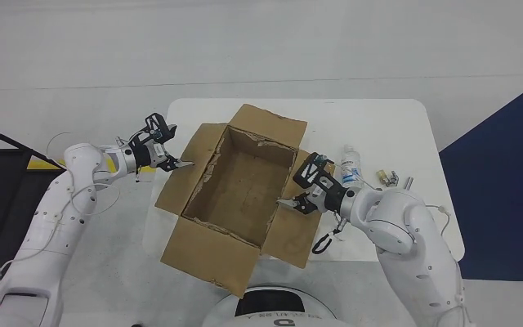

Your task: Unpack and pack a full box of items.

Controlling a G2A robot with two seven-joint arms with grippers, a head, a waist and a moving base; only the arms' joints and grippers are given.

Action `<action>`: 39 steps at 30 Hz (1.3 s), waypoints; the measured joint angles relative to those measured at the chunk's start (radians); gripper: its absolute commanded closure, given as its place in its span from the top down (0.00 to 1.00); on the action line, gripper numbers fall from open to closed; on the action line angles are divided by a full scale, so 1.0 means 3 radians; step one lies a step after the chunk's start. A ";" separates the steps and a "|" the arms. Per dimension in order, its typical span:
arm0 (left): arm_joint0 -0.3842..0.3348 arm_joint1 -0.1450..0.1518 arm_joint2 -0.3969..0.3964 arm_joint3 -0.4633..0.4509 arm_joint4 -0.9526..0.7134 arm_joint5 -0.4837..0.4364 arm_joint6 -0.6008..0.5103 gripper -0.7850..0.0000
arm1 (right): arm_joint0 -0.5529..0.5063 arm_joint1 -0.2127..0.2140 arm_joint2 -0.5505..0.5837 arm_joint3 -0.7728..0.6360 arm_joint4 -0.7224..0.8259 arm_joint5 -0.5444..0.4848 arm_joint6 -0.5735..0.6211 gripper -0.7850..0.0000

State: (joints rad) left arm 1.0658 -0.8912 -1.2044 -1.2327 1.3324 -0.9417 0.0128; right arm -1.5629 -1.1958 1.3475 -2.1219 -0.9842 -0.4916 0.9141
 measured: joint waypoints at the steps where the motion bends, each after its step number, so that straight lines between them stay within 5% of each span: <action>1: 0.0000 0.0000 0.0000 0.0000 0.0000 0.0000 0.0000 1.00 | 0.0000 0.0000 0.0000 0.0000 0.0000 0.0000 0.0000 1.00; 12: 0.0000 0.0000 0.0000 0.0000 0.0000 0.0000 0.0000 1.00 | 0.0000 0.0000 -0.0003 -0.0007 -0.0004 -0.0005 -0.0006 1.00; 19: 0.0000 0.0000 0.0000 0.0000 0.0000 0.0000 0.0000 1.00 | -0.0101 0.0025 0.0030 -0.0161 -0.0232 -0.0030 -0.0384 1.00; 34: 0.0000 0.0000 0.0000 0.0000 0.0000 0.0000 0.0000 1.00 | -0.1224 0.0093 0.0905 -0.0738 -0.0408 0.0090 -0.1557 1.00; 39: 0.0000 0.0000 0.0000 0.0000 0.0000 0.0000 0.0000 1.00 | -0.1283 0.0095 0.0942 -0.0754 -0.0420 0.0064 -0.1608 1.00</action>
State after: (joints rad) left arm 1.0658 -0.8912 -1.2044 -1.2327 1.3324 -0.9417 0.0128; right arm -1.9477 -1.1672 1.6302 -2.3481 -1.1101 -0.4723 0.4316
